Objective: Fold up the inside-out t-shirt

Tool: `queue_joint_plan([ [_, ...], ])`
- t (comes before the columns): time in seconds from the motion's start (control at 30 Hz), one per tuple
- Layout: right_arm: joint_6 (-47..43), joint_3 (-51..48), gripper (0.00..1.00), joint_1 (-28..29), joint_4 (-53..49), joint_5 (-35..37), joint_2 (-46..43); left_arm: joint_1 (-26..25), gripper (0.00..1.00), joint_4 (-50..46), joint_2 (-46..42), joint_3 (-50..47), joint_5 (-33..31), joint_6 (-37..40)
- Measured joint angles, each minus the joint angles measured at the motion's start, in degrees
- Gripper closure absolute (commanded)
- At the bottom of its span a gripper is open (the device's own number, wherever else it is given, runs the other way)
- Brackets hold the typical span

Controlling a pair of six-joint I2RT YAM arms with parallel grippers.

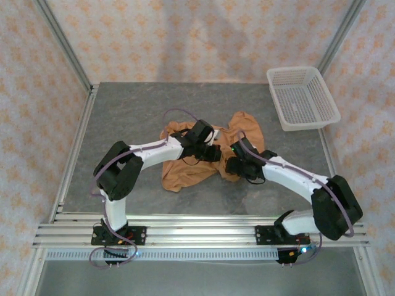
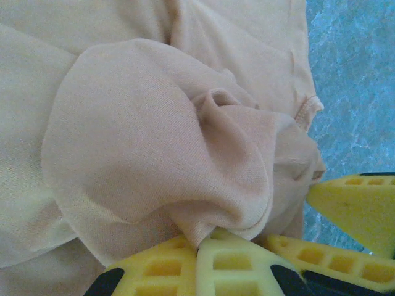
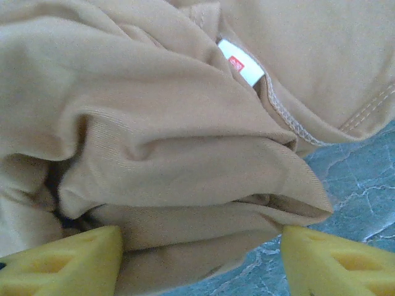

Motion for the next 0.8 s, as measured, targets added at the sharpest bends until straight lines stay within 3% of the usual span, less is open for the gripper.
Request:
queue_joint_plan([
  [0.23,0.4,1.8,0.64,0.0,-0.8,0.8,-1.7,-0.1,1.0,0.0,1.2,-0.1,0.0,-0.4],
  [0.37,-0.1,3.4,0.63,0.0,-0.8,1.3,-0.8,-0.1,1.0,0.0,1.2,-0.2,0.0,-0.4],
  [0.53,-2.0,4.6,0.52,0.0,-0.3,2.2,6.6,-0.3,1.0,0.0,1.2,-0.2,0.0,-0.4],
  [0.57,-2.3,4.9,0.58,0.0,-0.3,2.3,8.3,-0.4,1.0,0.0,1.2,-0.2,0.0,-0.4],
  [0.63,-3.2,5.5,0.87,0.0,-0.3,2.5,11.0,-0.5,1.0,0.0,1.2,-0.2,0.0,-0.4],
  [0.67,-3.1,5.8,0.95,0.0,-0.4,2.5,11.6,-0.5,1.0,0.0,1.2,-0.2,0.0,-0.4],
  [0.7,-3.1,6.2,1.0,0.0,-0.6,2.7,11.6,-0.5,1.0,0.0,1.2,-0.2,0.0,-0.4],
  [0.8,-3.3,8.5,1.0,0.0,-2.4,3.6,9.2,-0.5,1.0,-0.1,1.2,-0.2,-0.3,-0.3],
])
